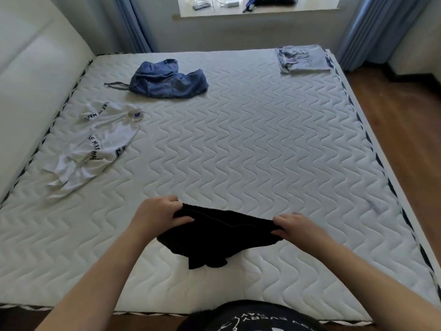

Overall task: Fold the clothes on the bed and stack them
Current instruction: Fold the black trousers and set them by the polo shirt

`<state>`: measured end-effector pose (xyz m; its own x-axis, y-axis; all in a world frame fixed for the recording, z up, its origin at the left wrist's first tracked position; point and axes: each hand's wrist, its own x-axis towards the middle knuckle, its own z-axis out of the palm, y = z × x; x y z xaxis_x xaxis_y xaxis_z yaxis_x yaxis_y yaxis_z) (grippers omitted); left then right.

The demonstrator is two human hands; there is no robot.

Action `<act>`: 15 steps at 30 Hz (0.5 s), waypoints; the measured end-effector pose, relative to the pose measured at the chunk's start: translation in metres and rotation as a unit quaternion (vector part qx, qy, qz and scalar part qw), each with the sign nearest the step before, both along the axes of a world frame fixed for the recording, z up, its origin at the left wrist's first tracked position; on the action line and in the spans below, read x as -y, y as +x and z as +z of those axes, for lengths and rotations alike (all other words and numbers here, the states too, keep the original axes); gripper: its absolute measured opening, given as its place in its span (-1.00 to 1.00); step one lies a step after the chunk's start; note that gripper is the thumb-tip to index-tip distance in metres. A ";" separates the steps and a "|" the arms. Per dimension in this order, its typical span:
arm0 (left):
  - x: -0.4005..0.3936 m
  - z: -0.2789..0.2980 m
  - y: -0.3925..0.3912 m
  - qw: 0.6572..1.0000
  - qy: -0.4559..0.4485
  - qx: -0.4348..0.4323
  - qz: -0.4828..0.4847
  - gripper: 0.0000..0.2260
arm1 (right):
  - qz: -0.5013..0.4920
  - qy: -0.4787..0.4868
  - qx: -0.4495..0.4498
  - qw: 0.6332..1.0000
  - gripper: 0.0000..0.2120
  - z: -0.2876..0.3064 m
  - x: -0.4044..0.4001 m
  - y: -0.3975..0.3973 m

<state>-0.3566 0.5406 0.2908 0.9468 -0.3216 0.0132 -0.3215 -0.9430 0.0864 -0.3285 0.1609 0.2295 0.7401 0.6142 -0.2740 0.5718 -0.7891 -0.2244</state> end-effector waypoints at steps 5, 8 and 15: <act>-0.024 0.027 0.038 0.997 -0.065 -0.041 -0.006 -0.54 | -0.006 0.039 0.074 0.996 -0.82 0.044 0.003 0.037; -0.034 0.045 0.071 0.992 -0.096 -0.078 -0.038 -0.74 | 0.007 0.082 0.154 0.985 -0.81 0.081 0.005 0.065; -0.040 0.117 0.156 0.994 -0.044 -0.035 -0.089 -0.78 | -0.026 -0.029 0.227 0.973 -0.70 0.149 0.006 0.144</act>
